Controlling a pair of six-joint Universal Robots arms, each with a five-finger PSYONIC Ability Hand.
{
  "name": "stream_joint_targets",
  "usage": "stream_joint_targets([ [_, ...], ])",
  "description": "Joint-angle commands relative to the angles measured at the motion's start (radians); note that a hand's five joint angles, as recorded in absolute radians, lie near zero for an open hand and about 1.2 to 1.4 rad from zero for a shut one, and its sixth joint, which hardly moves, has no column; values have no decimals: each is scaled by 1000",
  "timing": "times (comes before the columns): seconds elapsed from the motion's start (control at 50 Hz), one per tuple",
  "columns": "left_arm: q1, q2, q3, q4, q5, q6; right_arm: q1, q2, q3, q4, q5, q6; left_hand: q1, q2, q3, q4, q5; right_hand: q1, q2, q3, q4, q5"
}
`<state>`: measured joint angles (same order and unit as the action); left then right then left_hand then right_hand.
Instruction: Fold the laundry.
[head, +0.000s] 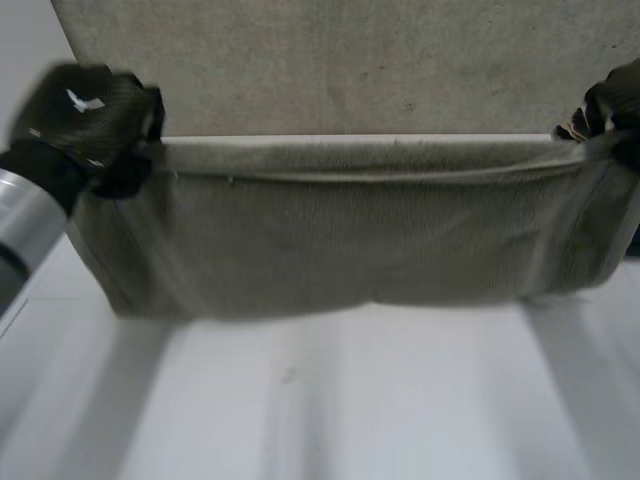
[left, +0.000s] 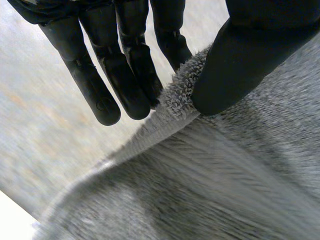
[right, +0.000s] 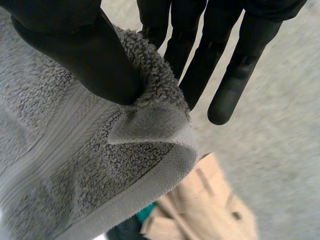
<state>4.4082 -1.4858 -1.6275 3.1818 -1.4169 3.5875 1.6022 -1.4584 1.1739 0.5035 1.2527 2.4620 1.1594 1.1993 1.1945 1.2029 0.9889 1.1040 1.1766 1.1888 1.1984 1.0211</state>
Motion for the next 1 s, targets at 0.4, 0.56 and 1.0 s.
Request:
stream_joint_targets([
  [0.4,45,-435,505,604,-63,30,156,309,-243,-961,278,315,237,197,202,193,233,292,220,207,198,201],
  [0.56,46,-392,229,491,-65,37,170,309,-123,-843,211,308,237,197,202,193,233,292,220,207,198,201],
  [1.0,112,-608,-195,659,-36,34,133,348,406,-735,90,284,-85,-125,-120,-128,-89,292,220,207,198,201],
])
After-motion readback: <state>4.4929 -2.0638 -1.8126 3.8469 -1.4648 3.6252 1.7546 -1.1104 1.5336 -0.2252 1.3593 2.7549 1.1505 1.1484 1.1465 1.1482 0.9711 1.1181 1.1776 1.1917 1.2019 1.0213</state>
